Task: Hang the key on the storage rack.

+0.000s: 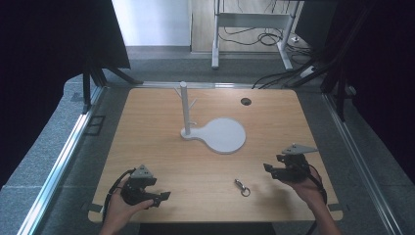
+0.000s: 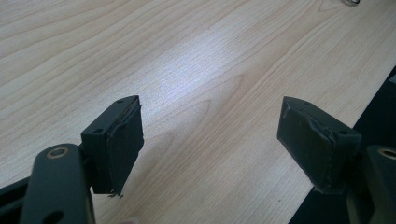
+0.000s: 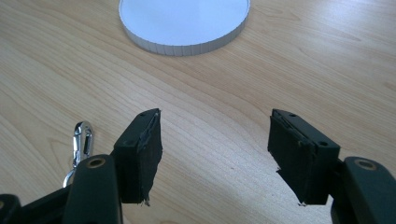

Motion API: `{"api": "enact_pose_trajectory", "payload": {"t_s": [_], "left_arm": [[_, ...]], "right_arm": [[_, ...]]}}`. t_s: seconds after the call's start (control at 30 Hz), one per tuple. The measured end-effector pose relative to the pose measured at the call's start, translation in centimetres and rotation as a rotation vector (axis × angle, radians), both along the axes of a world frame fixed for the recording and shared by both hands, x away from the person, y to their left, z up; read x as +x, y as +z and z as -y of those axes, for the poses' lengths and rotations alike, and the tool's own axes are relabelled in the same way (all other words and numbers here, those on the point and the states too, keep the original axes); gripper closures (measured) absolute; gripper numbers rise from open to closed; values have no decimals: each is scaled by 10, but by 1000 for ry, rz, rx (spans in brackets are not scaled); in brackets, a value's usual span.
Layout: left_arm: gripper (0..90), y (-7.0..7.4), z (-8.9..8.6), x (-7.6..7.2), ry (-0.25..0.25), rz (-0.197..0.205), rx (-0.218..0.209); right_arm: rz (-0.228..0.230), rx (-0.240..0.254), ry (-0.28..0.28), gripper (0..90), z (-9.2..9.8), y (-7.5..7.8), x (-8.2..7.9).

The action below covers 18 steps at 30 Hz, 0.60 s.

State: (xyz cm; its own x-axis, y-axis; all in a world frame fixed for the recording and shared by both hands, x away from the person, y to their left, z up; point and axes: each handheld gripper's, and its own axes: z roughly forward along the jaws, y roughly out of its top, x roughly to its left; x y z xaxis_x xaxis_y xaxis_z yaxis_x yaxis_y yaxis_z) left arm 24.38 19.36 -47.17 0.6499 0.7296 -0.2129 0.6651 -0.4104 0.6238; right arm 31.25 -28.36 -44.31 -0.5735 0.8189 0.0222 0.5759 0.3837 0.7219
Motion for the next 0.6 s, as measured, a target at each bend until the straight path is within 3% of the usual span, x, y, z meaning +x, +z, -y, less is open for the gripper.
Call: {"api": "enact_pose_trajectory", "payload": {"t_s": [0.6], "left_arm": [[230,-1,2,1,-11,-6,2]], "right_arm": [[-78,-138,78,376,-27,33,10]]}}
